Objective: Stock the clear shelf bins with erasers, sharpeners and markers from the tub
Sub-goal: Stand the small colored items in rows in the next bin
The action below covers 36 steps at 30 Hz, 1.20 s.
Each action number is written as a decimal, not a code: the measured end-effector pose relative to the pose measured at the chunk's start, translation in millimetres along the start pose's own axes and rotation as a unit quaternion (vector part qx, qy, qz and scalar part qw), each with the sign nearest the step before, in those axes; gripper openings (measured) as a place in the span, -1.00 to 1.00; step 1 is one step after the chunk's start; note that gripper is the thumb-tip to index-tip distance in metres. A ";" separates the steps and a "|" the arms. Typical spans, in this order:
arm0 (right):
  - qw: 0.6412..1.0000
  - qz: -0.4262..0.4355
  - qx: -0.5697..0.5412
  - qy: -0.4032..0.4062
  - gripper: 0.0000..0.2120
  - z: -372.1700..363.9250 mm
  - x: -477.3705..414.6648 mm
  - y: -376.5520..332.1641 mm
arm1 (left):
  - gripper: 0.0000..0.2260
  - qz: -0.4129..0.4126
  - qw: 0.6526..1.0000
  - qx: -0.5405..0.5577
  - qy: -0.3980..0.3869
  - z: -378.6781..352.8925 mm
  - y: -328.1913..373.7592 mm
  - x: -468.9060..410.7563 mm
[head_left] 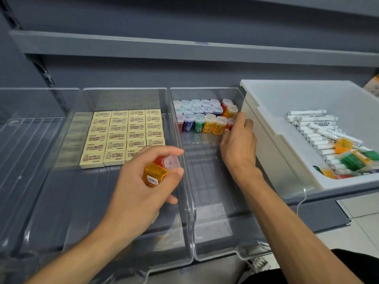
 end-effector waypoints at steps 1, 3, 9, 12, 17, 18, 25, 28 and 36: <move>1.000 -0.006 -0.006 -0.001 -0.73 -0.7 -0.7 0.2 | -0.73 0.002 1.000 0.000 -0.001 -0.1 -0.4 -0.2; 0.999 -0.020 -0.029 -0.007 -0.70 -1.1 -1.3 1.1 | -0.72 0.003 1.000 -0.003 -0.001 -0.2 -0.8 -0.7; 0.999 -0.019 -0.047 -0.007 -0.61 -3.1 -5.1 3.6 | -0.73 0.002 1.000 -0.002 -0.002 -0.3 -2.4 -2.9; 0.998 -0.013 -0.062 -0.008 -0.54 -8.0 -9.3 5.4 | -0.72 0.002 1.000 0.000 -0.003 -0.5 -3.8 -2.1; 0.996 -0.006 -0.091 -0.004 -0.47 -10.2 -13.2 5.6 | -0.71 0.011 1.000 0.003 0.000 -0.1 -8.3 0.3; 0.996 -0.006 -0.093 -0.006 -0.46 -10.4 -13.5 6.1 | -0.72 0.013 1.000 0.003 0.001 0.2 -9.0 0.1; 0.992 0.030 -0.117 -0.028 -0.43 -0.3 1.6 8.9 | -0.75 0.006 1.000 0.000 -0.001 0.7 -8.0 -3.6; 0.991 0.046 -0.116 -0.045 -0.53 7.4 15.9 6.5 | -0.74 0.003 1.000 -0.011 0.000 1.3 -6.0 -5.0; 0.906 0.132 -0.356 -0.188 -0.96 44.9 70.2 -47.3 | -0.65 -0.018 0.999 -0.028 0.023 3.3 1.6 -4.2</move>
Point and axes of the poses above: each hand's wrist, its own x-axis away from the middle knuckle, its own z-axis out of the back of the hand, y = z × x, the point moved 6 cm from there along -x, towards the middle knuckle, and after that the axes turned 3 degrees about x, right-handed, at the moved point
